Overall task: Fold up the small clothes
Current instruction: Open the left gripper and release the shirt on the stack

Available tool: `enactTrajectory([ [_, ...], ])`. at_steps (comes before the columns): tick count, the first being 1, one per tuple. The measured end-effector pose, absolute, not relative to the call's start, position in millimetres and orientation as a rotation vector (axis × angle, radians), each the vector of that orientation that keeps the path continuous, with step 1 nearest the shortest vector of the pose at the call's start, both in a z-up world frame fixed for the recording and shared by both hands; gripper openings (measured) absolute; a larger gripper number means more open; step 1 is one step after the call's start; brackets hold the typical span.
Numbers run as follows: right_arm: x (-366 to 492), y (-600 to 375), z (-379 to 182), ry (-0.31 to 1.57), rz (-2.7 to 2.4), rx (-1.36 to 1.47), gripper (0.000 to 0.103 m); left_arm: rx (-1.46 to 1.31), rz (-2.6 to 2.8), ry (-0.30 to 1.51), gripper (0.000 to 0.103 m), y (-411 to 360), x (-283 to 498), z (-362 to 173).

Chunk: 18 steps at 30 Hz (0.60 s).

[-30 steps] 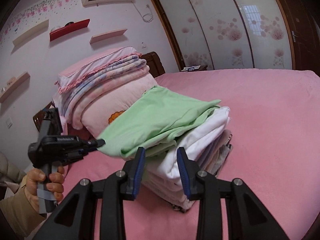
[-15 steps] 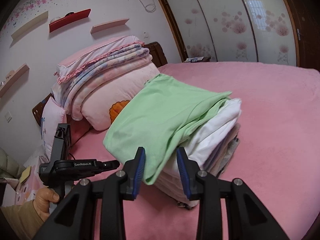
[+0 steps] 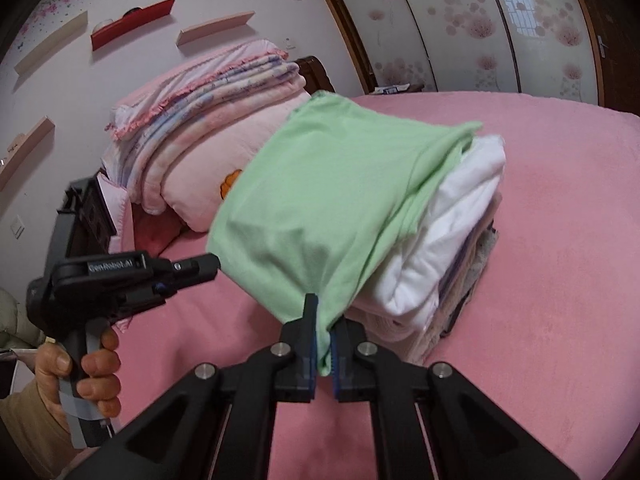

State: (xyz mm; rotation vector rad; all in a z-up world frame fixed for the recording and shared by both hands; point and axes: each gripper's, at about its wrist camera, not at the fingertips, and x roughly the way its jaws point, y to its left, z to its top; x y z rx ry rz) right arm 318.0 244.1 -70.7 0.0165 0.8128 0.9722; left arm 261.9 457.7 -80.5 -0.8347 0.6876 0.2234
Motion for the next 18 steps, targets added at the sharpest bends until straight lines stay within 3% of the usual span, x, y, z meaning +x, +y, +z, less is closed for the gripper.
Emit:
enactTrajectory([
  [5, 318, 243, -74, 0.798, 0.961, 0.012, 0.006, -0.781, 0.272, 0.719, 0.014, 460, 264, -81],
  [7, 314, 241, -70, 0.787, 0.957, 0.001, 0.010, -0.727, 0.293, 0.727, 0.023, 458, 257, -76],
  [12, 304, 220, -55, 0.767, 0.941, 0.000, 0.024, -0.618, 0.320, 0.743, 0.056, 434, 248, -54],
  [13, 300, 213, -49, 0.766, 0.937, 0.006, 0.027, -0.592, 0.317, 0.742, 0.058, 426, 245, -48],
  [18, 277, 169, -22, 0.792, 0.870, 0.001, 0.032, -0.458, 0.329, 0.720, 0.086, 375, 225, -5],
])
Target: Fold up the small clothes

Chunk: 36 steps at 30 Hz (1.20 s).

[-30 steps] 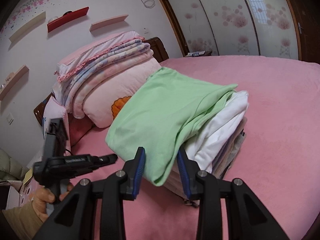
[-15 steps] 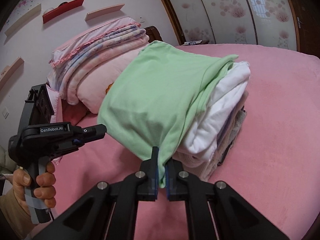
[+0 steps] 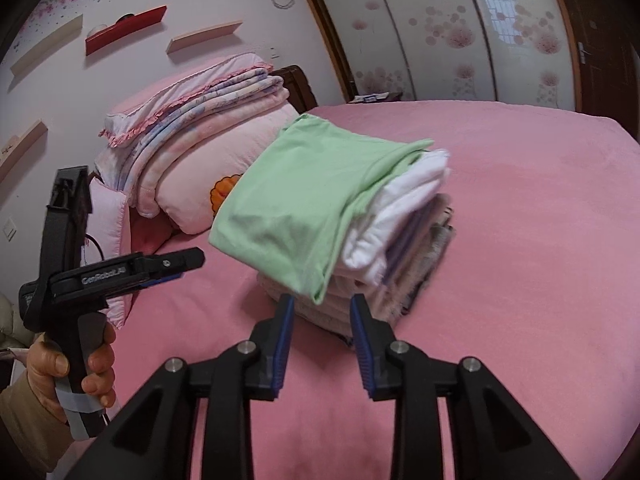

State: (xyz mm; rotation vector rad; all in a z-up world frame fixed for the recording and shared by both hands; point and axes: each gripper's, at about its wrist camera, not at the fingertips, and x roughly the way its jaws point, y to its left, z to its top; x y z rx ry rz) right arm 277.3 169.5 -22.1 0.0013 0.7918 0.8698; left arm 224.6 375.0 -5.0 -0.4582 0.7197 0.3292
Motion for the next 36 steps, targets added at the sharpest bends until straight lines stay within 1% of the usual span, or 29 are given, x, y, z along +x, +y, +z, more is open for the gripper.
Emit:
enactTrajectory([
  [2, 260, 144, -8, 0.798, 0.826, -0.013, 0.033, -0.396, 0.327, 0.708, 0.092, 344, 210, 13],
  [4, 243, 117, 4, 0.800, 0.791, -0.003, 0.035, -0.343, 0.315, 0.704, 0.094, 312, 198, 27],
  [7, 222, 77, 20, 0.813, 0.733, 0.032, 0.049, -0.327, 0.284, 0.691, 0.096, 267, 179, 41],
  [8, 217, 66, 23, 0.814, 0.720, 0.039, 0.051, -0.329, 0.272, 0.690, 0.098, 255, 174, 44],
  [14, 174, -1, 47, 0.800, 0.626, 0.011, 0.052, -0.337, 0.248, 0.705, 0.098, 186, 144, 60],
  [18, 146, -40, 62, 0.780, 0.582, 0.017, 0.053, -0.321, 0.249, 0.695, 0.102, 150, 120, 74],
  [23, 109, -89, 73, 0.762, 0.513, 0.023, 0.062, -0.318, 0.241, 0.708, 0.102, 107, 92, 82],
  [28, 81, -122, 79, 0.761, 0.478, 0.032, 0.064, -0.287, 0.214, 0.720, 0.102, 66, 72, 89],
  [32, 64, -139, 80, 0.747, 0.445, 0.032, 0.070, -0.267, 0.184, 0.734, 0.102, 38, 64, 94],
  [36, 52, -152, 81, 0.743, 0.407, 0.038, 0.071, -0.239, 0.155, 0.741, 0.102, 11, 58, 95],
])
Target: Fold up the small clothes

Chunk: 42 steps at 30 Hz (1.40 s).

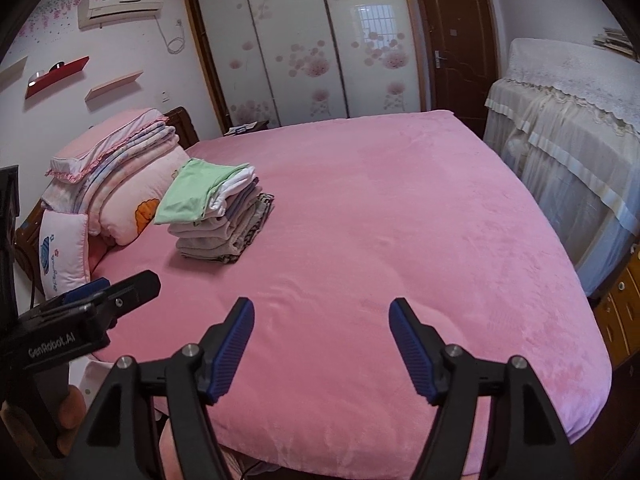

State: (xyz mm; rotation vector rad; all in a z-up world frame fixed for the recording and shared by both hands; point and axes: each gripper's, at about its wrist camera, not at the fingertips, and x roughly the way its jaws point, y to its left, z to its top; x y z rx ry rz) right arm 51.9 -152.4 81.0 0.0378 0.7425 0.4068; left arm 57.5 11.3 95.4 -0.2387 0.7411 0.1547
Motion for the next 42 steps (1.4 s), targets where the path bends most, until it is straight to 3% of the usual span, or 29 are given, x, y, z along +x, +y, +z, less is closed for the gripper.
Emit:
enactTrajectory([
  [42, 26, -166, 74, 0.765, 0.352, 0.008, 0.074, -0.131, 0.246, 0.770, 0.102, -27, 39, 94],
])
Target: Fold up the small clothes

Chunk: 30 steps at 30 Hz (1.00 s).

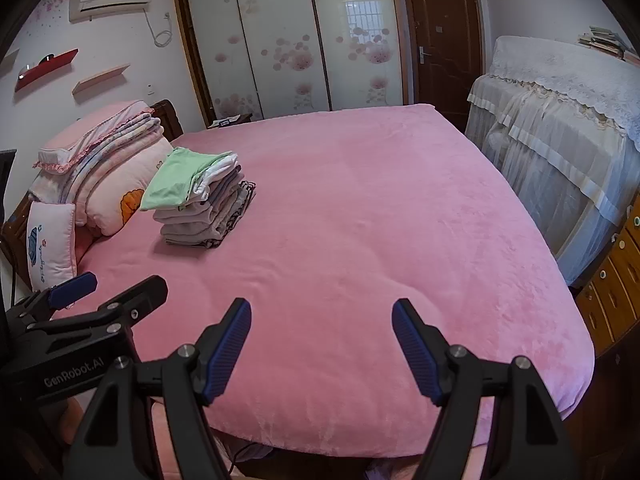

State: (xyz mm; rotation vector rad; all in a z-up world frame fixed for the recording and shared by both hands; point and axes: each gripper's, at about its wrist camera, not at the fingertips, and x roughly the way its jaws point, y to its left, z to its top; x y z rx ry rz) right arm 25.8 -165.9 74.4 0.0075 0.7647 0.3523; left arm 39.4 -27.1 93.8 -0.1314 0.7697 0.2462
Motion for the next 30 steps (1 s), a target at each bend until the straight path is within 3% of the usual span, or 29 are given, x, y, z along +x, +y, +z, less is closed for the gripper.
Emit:
enactTrajectory([
  [30, 26.4, -167.9, 73.9, 0.763, 0.354, 0.007, 0.074, -0.120, 0.245, 0.769, 0.102, -22.2, 37.4, 92.0],
])
